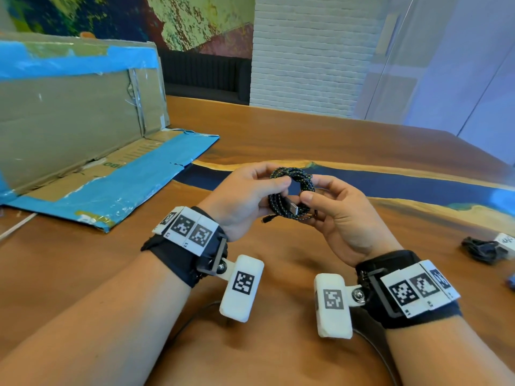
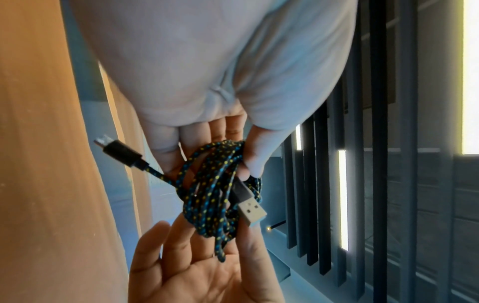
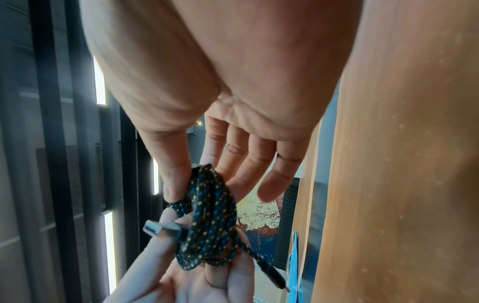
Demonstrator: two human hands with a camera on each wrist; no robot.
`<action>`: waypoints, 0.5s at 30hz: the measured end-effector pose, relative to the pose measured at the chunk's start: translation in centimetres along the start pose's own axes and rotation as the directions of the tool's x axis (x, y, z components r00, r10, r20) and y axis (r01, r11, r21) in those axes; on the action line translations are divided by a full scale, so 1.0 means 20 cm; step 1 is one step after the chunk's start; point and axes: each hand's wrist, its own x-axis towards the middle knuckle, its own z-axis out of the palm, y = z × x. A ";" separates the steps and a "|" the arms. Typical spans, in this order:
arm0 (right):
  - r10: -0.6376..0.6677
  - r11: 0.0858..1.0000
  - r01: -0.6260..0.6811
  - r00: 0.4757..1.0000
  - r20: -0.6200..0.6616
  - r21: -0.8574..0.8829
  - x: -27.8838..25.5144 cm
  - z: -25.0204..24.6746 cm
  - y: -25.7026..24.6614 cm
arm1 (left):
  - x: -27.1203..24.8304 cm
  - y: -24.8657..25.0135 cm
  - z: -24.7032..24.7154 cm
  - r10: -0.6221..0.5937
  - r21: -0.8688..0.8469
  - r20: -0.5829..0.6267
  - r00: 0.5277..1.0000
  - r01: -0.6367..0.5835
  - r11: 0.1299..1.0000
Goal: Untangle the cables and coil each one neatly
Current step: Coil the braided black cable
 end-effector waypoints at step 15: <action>-0.127 0.991 0.127 0.992 0.000 -0.044 -0.01 0.01 0.00 | 0.01 -0.01 0.01 0.004 -0.094 -0.021 1.000 -0.006 0.996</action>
